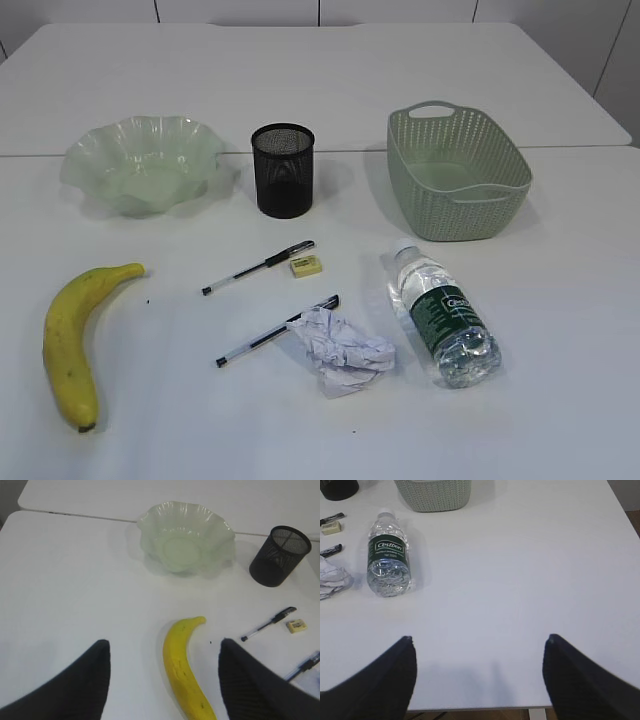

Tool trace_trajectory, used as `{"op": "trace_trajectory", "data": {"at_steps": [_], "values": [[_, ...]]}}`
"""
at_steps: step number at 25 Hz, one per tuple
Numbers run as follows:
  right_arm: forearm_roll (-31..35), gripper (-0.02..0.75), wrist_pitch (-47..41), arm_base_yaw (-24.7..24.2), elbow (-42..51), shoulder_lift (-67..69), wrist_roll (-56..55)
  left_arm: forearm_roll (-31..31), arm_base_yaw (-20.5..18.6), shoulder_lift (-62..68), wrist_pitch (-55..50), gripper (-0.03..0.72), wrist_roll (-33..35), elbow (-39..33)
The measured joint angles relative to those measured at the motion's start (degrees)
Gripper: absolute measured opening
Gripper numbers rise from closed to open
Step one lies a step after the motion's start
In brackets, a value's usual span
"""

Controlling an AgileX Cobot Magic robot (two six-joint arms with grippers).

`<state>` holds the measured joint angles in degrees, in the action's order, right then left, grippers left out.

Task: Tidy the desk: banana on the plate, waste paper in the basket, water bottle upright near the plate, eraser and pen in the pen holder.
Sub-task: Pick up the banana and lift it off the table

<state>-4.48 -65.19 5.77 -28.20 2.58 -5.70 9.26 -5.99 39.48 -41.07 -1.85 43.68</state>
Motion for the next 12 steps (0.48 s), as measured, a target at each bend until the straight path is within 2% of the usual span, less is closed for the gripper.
{"op": "trace_trajectory", "data": {"at_steps": [4,7,12], "values": [[0.13,0.587,0.00,-1.30,0.00,0.00,0.00,0.35,0.69,6.77,0.52,0.480,0.00,3.07],[0.13,0.587,0.00,-2.14,0.00,0.00,0.00,0.46,2.62,12.28,-0.27,0.480,0.00,6.06],[0.13,0.587,0.00,-2.14,0.00,0.00,0.00,0.83,5.72,25.04,-6.49,0.476,-0.26,13.84]]}}
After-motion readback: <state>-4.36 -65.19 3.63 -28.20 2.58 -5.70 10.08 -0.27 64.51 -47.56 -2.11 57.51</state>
